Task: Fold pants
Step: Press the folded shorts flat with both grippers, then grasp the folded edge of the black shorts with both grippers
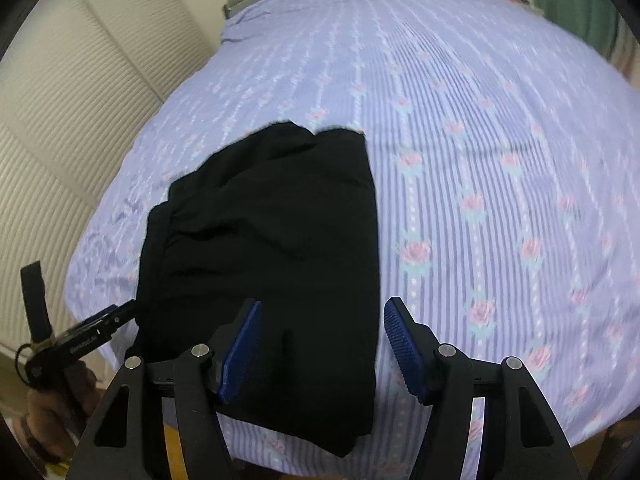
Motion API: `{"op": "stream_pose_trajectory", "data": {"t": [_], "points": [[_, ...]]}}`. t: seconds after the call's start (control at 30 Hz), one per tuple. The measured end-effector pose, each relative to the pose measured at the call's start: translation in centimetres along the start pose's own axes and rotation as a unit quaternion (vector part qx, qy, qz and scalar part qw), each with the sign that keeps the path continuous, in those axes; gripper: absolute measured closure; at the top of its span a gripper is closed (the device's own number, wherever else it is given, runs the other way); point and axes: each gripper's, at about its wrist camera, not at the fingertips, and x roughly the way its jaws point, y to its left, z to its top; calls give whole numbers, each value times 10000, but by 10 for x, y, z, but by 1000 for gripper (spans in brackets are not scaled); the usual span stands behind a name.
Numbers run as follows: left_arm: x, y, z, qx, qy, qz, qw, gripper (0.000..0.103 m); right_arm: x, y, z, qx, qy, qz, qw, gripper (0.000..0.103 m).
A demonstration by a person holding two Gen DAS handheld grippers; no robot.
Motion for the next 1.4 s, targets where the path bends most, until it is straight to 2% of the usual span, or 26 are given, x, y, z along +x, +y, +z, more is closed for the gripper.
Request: {"op": "stream_pose_trajectory", "data": {"t": [0.17, 0.23, 0.37, 0.57, 0.7, 0.77, 0.83, 0.87, 0.9, 0.97, 1.03, 1.07, 1.1, 1.23, 1.4], "points": [[11, -1, 0, -270, 34, -302, 9992, 19, 25, -28, -13, 676, 261, 523, 9960, 40], [16, 3, 1, -493, 58, -431, 9978, 13, 34, -34, -17, 769, 371, 679, 9940, 40], [27, 4, -4, -671, 169, -592, 9958, 8, 46, -38, -19, 735, 471, 914, 9920, 39], [34, -2, -7, -853, 291, -1042, 9905, 8, 56, -32, -16, 625, 635, 1411, 9860, 36], [36, -8, -6, -890, 308, -1074, 9897, 13, 62, -36, -13, 764, 713, 1680, 9802, 36], [37, -12, -3, -910, 349, -1040, 9898, 16, 65, -41, -12, 1013, 760, 1886, 9738, 36], [39, -12, -2, -1025, 356, -1119, 9878, 28, 69, -43, -12, 1208, 813, 2116, 9665, 37], [40, -12, -1, -1081, 370, -1158, 9867, 31, 73, -42, -12, 1252, 883, 2192, 9636, 39], [41, -12, -1, -1132, 369, -1195, 9857, 35, 77, -41, -14, 1236, 947, 2203, 9629, 43], [42, -13, -1, -1154, 378, -1196, 9854, 38, 83, -38, -14, 1213, 1056, 2250, 9610, 50], [41, -14, 0, -1096, 382, -1229, 9856, 47, 85, -34, -15, 1252, 1130, 2294, 9586, 67], [39, -11, -2, -1071, 383, -1244, 9857, 49, 85, -32, -15, 1252, 1158, 2312, 9578, 71], [39, -11, -2, -1050, 386, -1262, 9857, 54, 84, -30, -12, 1217, 1156, 2278, 9591, 72], [35, -11, 3, -994, 408, -1314, 9855, 70, 75, -19, -11, 926, 1096, 2106, 9670, 86], [13, -14, 14, -874, 419, -1243, 9875, 81, 53, -5, -1, 672, 883, 2032, 9728, 89]]}}
